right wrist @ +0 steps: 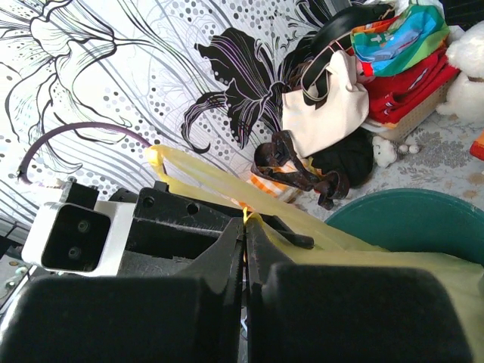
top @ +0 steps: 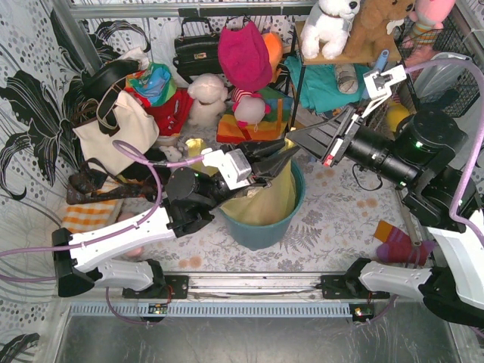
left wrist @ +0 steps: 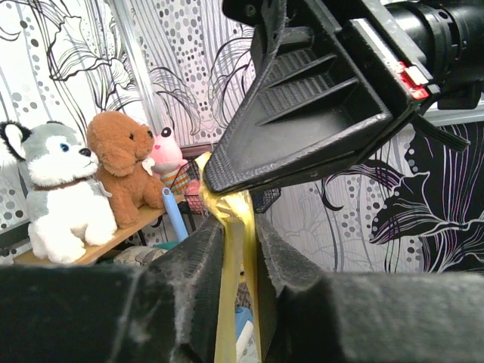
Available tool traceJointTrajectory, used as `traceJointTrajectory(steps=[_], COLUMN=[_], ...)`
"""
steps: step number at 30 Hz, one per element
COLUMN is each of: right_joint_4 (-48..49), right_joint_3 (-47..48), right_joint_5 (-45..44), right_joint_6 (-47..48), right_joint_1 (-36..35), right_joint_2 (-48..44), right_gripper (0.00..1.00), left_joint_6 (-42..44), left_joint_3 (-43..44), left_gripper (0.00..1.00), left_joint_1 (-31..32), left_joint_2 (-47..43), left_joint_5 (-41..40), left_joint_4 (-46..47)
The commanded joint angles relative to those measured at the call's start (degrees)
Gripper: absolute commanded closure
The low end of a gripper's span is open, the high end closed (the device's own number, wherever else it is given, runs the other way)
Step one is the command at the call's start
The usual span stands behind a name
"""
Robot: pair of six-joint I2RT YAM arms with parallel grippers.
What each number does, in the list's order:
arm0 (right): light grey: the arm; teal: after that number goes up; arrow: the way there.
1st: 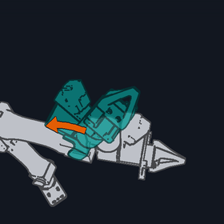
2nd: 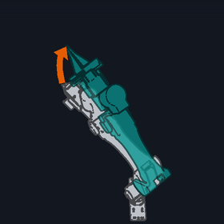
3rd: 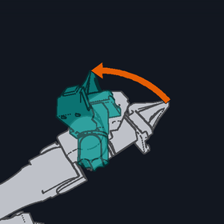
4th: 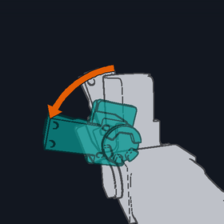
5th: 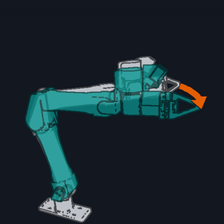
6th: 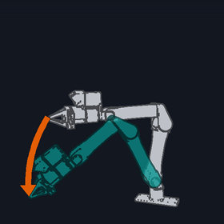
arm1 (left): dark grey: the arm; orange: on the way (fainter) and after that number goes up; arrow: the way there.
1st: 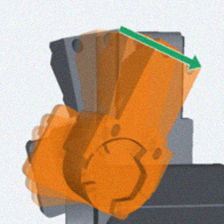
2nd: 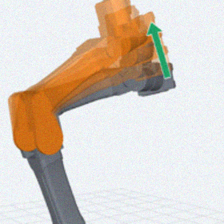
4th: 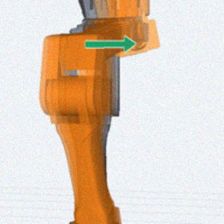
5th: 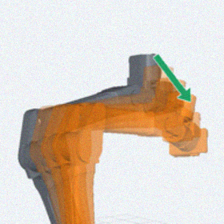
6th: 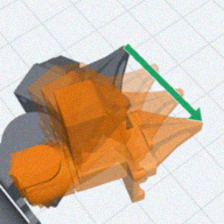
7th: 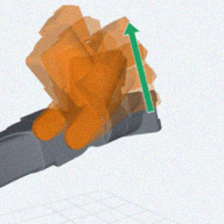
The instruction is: Tie the trash bag
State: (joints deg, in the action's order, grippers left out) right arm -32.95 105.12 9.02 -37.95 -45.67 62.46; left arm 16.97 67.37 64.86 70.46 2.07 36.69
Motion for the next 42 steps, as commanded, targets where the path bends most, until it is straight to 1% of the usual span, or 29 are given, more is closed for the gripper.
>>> traceJointTrajectory(steps=[1, 7, 11, 13, 14, 16, 19, 20, 22, 24, 26, 30, 35, 38, 42], right_joint_4=[3.11, 3.33, 3.22, 3.22, 3.24, 3.31, 3.97, 4.5, 5.67, 6.65, 8.0, 8.46, 6.68, 6.41, 5.69], right_joint_3=[0.07, -0.55, -0.73, -0.8, -0.91, -0.88, -1.31, -1.63, -2.0, -1.53, -0.48, 4.51, 11.83, 14.7, 18.58], right_joint_5=[0.04, -0.12, -0.58, -1.06, -1.24, -1.63, -2.48, -2.61, -2.62, -2.4, -1.09, 4.83, 12.29, 16.66, 23.24], right_joint_6=[-0.01, 0.0, 0.05, 0.05, 0.15, 0.35, 1.14, 1.58, 2.32, 3.06, 4.09, 7.33, 10.8, 11.75, 13.09], right_joint_1=[0.05, 0.05, 0.05, 0.06, 0.06, 0.05, 0.05, 0.05, 0.05, 0.05, 0.05, 0.05, 0.05, 0.01, -0.03], right_joint_2=[-1.23, -1.64, -1.89, -1.92, -1.97, -1.9, -2.15, -2.32, -2.46, -1.91, -0.7, 4.83, 12.93, 16.68, 21.49], right_gripper=[1.0, 1.0, 1.0, 1.0, 1.0, 1.0, 1.0, 0.96, 0.79, 0.7, 0.64, 0.57, 0.53, 0.51, 0.44], left_joint_6=[-1.1, -1.15, -1.6, -2.08, -2.55, -2.98, -3.88, -4.34, -5.19, -5.45, -5.54, -4.76, -4.96, -5.57, -6.32], left_joint_3=[2.33, 3.2, 3.46, 3.54, 3.62, 3.37, 2.14, 1.47, 0.03, -1.65, -3.2, -6.26, -8.79, -9.63, -10.46], left_gripper=[0.69, 0.67, 0.82, 0.98, 1.0, 1.0, 1.0, 1.0, 1.0, 1.0, 1.0, 1.0, 1.0, 1.0, 1.0], left_joint_1=[0.27, 0.27, 0.26, 0.27, 0.26, 0.27, 0.27, 0.27, 0.27, 0.27, 0.27, 0.27, 0.27, 0.27, 0.27], left_joint_2=[0.49, 1.55, 1.79, 1.71, 1.58, 1.11, -0.31, -0.92, -2.26, -3.65, -4.93, -6.7, -7.72, -8.28, -9.2], left_joint_5=[-2.85, -4.02, -4.2, -4.58, -5.28, -5.4, -3.23, -2.33, -0.76, 1.23, 2.94, 7.32, 11.15, 12.72, 13.49], left_joint_4=[4.18, 4.31, 4.36, 4.19, 3.94, 3.03, 1.7, 1.31, 1.11, 1.41, 1.97, 3.75, 5.29, 5.45, 5.41])
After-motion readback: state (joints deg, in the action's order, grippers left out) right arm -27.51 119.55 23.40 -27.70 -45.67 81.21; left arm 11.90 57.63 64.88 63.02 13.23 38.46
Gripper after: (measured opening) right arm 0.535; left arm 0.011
